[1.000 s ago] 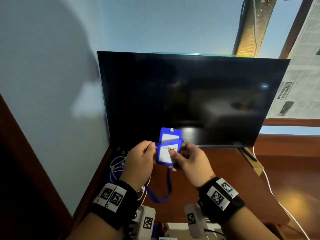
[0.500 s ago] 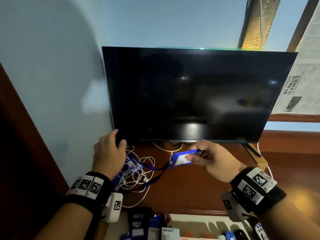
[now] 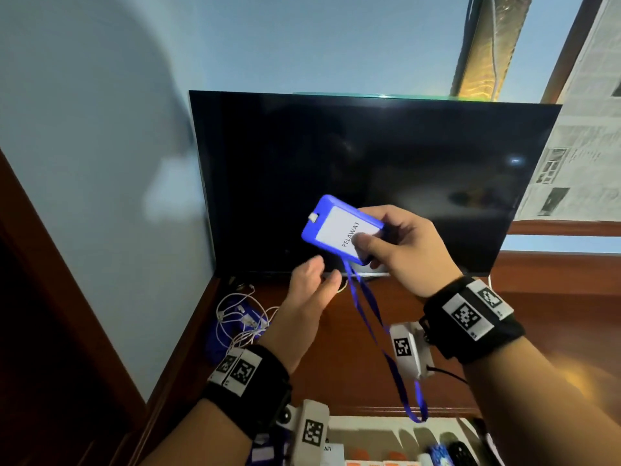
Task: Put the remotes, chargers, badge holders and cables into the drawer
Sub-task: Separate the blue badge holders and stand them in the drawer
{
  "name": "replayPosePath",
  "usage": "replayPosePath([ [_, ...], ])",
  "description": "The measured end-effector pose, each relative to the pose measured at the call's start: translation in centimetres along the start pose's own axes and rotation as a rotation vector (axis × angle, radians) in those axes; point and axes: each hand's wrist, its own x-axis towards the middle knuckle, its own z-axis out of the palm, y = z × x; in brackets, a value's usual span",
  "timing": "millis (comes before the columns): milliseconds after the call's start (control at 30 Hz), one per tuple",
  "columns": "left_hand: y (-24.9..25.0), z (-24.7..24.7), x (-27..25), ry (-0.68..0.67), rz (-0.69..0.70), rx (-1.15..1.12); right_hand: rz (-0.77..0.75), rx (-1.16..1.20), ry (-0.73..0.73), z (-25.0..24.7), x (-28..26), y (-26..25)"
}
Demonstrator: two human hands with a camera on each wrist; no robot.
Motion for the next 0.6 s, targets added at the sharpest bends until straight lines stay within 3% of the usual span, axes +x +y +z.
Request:
replayPosePath([
  [33,0.4,0.1,0.7,0.017,0.041,-0.027,0.005,0.015,-0.013,-0.1,0.1,-0.1],
  [133,1.5,0.1,2.0,-0.126,0.087,-0.009,-0.017,0.021,0.002,0.0,0.6,-0.5],
  [367,2.6,-0.1,-0.7,-0.136,0.122,0.506,-0.109,-0.048,0.271,-1.2,2.5,-0.4],
  [433,3.3,-0.5,-1.8,-0.181,0.218,0.712,-0.106,-0.184,0.322,-1.8,3.1,1.0],
  [500,4.7,-0.6,-2.2,-0.201,0.4,0.913,-0.089,-0.335,0.29,-1.6,3.0,2.6],
  [600,7.8,-0.6,-1.0,-0.102,0.639,1.13,-0.061,-0.397,0.083,-0.3,1.9,5.0],
])
